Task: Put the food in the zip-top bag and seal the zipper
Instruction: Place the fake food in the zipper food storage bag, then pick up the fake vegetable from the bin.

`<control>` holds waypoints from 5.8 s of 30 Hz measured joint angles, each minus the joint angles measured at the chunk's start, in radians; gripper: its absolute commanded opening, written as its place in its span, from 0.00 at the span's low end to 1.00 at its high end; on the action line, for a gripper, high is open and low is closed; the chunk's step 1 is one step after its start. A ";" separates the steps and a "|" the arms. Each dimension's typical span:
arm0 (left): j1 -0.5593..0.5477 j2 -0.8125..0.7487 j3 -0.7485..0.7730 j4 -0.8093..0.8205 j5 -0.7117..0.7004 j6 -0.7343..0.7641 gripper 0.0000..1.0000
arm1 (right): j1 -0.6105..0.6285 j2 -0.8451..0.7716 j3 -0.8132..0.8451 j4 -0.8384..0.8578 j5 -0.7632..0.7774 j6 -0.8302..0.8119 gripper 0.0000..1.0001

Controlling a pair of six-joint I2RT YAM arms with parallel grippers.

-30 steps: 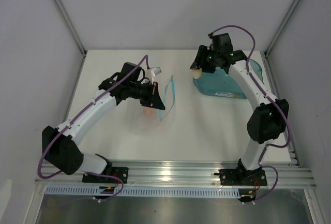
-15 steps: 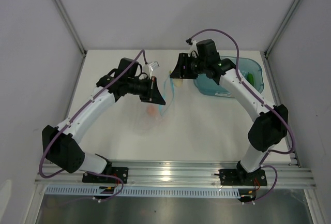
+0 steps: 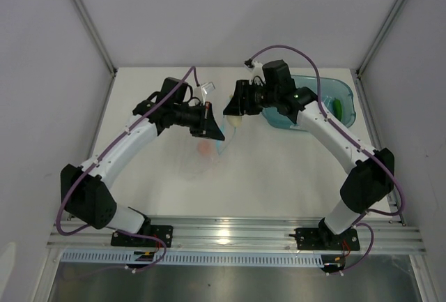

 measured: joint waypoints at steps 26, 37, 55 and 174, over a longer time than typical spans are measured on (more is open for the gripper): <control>0.013 0.004 0.000 0.021 0.024 -0.027 0.01 | 0.043 -0.018 -0.081 0.060 0.006 0.024 0.00; 0.040 0.002 -0.005 0.031 0.024 -0.053 0.01 | 0.045 -0.049 -0.127 0.091 -0.008 0.048 0.00; 0.084 -0.014 -0.050 0.105 0.092 -0.116 0.01 | 0.046 -0.030 -0.161 0.129 -0.084 0.069 0.00; 0.084 -0.219 -0.263 0.140 -0.112 -0.034 0.00 | -0.545 0.459 0.038 -0.018 1.062 -0.171 0.95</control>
